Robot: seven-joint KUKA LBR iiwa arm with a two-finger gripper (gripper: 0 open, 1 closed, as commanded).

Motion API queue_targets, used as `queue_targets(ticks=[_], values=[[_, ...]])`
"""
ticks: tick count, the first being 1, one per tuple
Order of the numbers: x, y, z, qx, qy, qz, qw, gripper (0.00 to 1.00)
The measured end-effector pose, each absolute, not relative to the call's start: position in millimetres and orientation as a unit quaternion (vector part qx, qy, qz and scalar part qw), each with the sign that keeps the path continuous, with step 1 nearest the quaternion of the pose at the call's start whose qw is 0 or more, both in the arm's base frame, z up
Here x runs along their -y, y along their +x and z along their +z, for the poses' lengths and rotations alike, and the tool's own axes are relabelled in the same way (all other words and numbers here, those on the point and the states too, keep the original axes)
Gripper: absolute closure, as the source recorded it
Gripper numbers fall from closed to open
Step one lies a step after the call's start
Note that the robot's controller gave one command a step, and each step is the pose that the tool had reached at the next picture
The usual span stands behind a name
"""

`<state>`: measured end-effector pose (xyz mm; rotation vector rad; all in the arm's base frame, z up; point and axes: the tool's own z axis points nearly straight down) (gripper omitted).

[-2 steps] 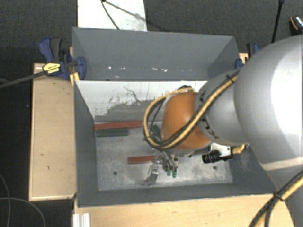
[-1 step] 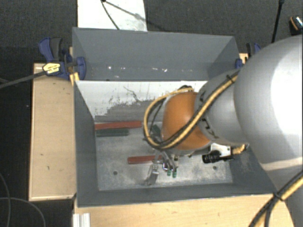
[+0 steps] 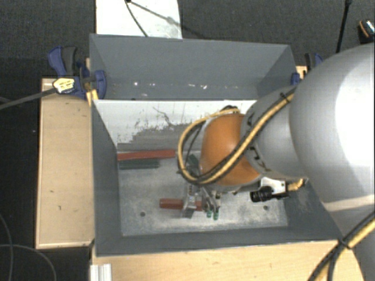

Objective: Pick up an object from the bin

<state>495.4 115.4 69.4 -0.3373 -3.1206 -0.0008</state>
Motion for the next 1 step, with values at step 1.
queue_targets(ticks=[1], values=[[-115.7, 497.5, 160.3, 0.994, -0.106, -0.002, -0.004, 1.0]])
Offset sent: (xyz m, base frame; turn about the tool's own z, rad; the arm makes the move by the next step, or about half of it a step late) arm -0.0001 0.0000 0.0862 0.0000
